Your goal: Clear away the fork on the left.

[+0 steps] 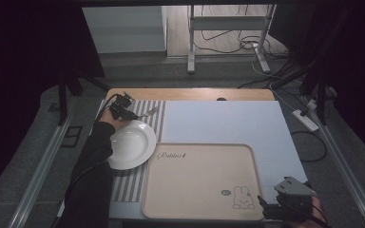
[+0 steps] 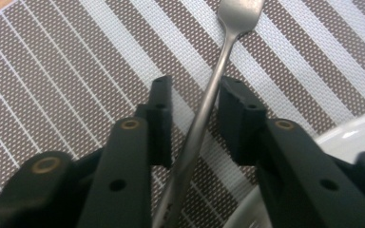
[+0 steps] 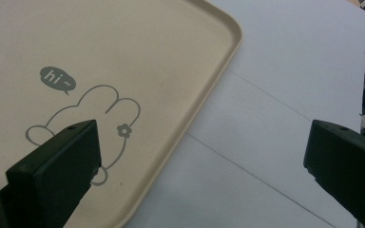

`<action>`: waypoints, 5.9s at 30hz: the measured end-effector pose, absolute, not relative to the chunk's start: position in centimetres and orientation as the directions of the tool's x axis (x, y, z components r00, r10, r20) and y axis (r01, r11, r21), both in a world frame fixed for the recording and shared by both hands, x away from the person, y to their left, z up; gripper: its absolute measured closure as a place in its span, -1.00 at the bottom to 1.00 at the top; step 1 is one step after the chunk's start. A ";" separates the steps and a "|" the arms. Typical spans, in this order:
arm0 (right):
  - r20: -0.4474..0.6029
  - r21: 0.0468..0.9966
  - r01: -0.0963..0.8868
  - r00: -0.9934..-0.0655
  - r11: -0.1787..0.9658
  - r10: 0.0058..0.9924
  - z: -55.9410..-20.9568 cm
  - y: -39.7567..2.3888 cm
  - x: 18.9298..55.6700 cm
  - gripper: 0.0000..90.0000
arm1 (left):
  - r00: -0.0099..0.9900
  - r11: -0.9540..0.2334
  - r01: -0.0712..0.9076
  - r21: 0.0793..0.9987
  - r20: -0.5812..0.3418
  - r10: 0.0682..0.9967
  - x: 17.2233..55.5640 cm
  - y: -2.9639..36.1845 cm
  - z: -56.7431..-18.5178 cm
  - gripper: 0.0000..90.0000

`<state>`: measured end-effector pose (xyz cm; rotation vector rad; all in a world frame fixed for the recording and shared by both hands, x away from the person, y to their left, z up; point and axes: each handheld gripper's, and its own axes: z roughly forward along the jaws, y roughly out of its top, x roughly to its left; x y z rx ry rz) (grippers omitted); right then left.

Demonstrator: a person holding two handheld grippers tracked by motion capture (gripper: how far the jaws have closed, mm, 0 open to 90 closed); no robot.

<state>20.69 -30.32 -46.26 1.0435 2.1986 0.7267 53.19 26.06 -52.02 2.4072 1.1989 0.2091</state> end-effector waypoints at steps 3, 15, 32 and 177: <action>-0.276 0.682 0.488 -0.519 0.545 0.809 -46.3 -30.3 20.7 -1.00 | 0.609 -0.524 0.724 0.450 -0.058 0.791 53.0 26.4 -52.0 0.73; -0.280 0.680 0.484 -0.523 0.551 0.805 -46.3 -30.3 20.7 -1.00 | 0.582 -0.495 0.749 0.441 -0.078 0.810 52.7 28.1 -51.8 0.88; -0.284 0.676 0.487 -0.520 0.553 0.805 -46.3 -30.2 20.7 -1.00 | 0.526 -0.450 0.774 0.446 -0.056 0.849 50.1 33.0 -48.2 0.88; -0.217 0.707 0.503 -0.514 0.497 0.830 -46.0 -30.7 20.6 -1.00 | 0.763 -0.673 0.624 0.398 -0.122 0.635 33.1 11.4 -50.7 0.97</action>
